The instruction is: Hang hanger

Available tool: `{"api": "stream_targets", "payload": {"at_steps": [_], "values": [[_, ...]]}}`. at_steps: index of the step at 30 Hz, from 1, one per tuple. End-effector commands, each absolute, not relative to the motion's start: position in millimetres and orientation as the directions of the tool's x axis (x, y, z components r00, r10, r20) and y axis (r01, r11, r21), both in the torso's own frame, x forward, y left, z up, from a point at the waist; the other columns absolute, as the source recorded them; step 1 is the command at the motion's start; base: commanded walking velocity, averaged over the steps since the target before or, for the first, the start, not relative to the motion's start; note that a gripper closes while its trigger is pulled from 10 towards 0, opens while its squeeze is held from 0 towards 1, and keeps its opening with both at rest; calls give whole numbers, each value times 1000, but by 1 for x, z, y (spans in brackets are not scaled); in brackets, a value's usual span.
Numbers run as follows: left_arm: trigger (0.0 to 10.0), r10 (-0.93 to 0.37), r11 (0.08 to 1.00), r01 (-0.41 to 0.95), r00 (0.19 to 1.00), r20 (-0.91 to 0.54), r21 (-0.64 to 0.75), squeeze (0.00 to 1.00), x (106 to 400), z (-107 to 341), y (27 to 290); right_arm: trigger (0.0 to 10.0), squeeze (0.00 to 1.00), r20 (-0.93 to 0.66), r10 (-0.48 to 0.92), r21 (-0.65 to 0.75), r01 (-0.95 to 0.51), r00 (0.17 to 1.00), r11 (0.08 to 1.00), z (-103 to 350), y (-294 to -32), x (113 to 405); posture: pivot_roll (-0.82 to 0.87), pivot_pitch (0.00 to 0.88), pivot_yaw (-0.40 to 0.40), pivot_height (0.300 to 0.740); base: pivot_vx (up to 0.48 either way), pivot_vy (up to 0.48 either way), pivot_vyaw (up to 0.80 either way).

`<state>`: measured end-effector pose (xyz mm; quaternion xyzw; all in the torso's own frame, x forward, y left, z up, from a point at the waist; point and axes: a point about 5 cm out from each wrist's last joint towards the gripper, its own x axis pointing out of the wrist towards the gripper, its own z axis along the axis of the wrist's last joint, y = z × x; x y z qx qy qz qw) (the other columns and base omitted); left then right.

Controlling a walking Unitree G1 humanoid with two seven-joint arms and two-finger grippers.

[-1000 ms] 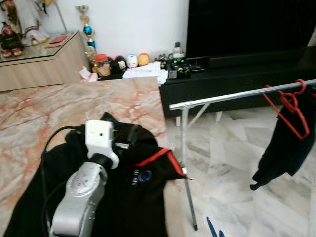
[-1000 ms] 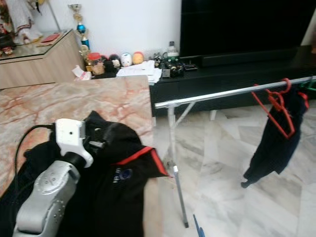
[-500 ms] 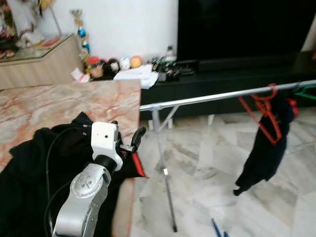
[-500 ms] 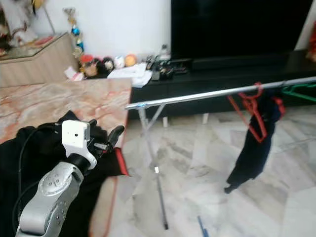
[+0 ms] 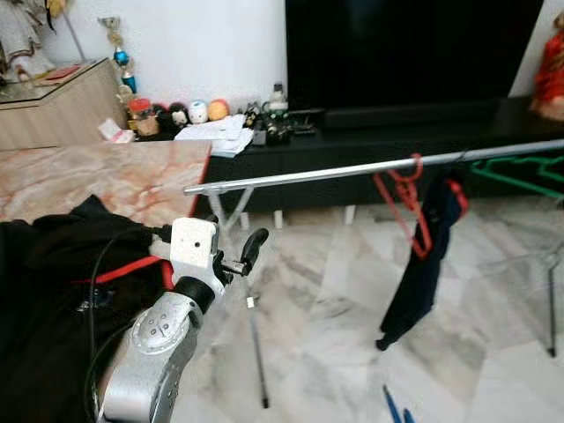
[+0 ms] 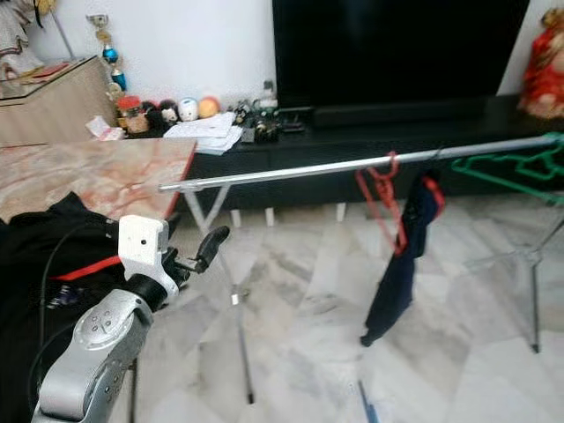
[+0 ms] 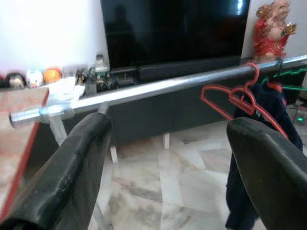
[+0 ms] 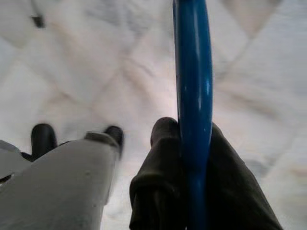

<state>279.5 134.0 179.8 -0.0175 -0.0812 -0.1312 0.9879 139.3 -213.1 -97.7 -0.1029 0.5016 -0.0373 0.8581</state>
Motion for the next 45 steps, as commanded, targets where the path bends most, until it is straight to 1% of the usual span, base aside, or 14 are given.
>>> {"api": "stream_targets", "payload": {"at_steps": [1, 10, 12, 15, 19, 22, 26, 28, 31, 33, 38, 42, 44, 45], "values": [[10000, -219, 975, 222, 967, 131, -8, 0, 281, 171, 142, 10000, 0, -862, -145, -192, -48, 486, 980, -100, -204, 137, -16, 11, 78, 740, 0, 0, 0], [10000, -185, 981, 190, 978, -92, 42, 0, 279, 107, 167, 10000, 0, -831, -147, -208, -56, 536, 977, -93, -204, 155, -23, 11, 65, 740, 0, 0, 0], [10000, -243, 943, 290, 935, -260, 162, 0, 272, 70, 174, 10000, 0, -790, -154, -232, -56, 593, 971, -83, -212, 174, -29, 11, 60, 740, 0, 0, 0], [10000, -260, 916, 338, 911, -322, 217, 0, 270, 57, 175, 10000, 0, -777, -152, -237, -60, 611, 970, -79, -217, 180, -27, 10, 57, 740, 0, 0, 0], [10000, -299, 882, 404, 878, -375, 243, 0, 269, 44, 174, 10000, 0, -763, -67, -191, -125, 643, 974, -70, -220, 197, -32, 12, 50, 740, 0, 0, 0], [10000, -417, 803, 536, 818, -397, 261, 0, 270, 41, 162, 10000, 0, -750, 142, -98, -321, 646, 942, -61, -209, 211, -28, 13, 47, 740, 0, 0, 0], [10000, -583, 630, 713, 696, -419, 308, 0, 272, 43, 144, 10000, 0, -739, 326, -70, -549, 589, 833, -42, -214, 230, -39, 14, 41, 740, 0, 0, 0], [10000, -610, 614, 732, 678, -410, 297, 0, 273, 45, 141, 10000, 0, -745, 356, -72, -598, 565, 798, -39, -215, 233, -39, 14, 41, 740, 0, 0, 0], [10000, -673, 550, 788, 614, -412, 276, 0, 275, 50, 134, 10000, 0, -754, 440, -65, -721, 488, 690, -30, -216, 238, -42, 12, 39, 740, 0, 0, 0], [10000, -738, 442, 862, 508, -444, 249, 0, 274, 51, 127, 10000, 0, -738, 549, -10, -821, 391, 571, -21, -207, 244, -49, 4, 41, 740, 0, 0, 0], [10000, -773, 380, 902, 431, -466, 204, 0, 272, 50, 124, 10000, 0, -728, 615, 40, -876, 304, 481, -16, -198, 246, -53, 0, 45, 740, 0, 0, 0], [10000, -809, 279, 957, 279, -518, 80, 0, 265, 43, 121, 10000, 0, -723, 659, 73, -925, 208, 373, -14, -187, 245, -52, 0, 43, 740, 0, 0, 0], [10000, -814, 264, 963, 255, -522, 58, 0, 264, 42, 120, 10000, 0, -726, 662, 79, -934, 185, 348, -15, -185, 243, -53, 0, 42, 740, 0, 0, 0], [10000, -821, 237, 971, 211, -530, 21, 0, 263, 41, 119, 10000, 0, -733, 665, 86, -952, 139, 294, -16, -182, 241, -54, 0, 40, 740, 0, 0, 0]]}}
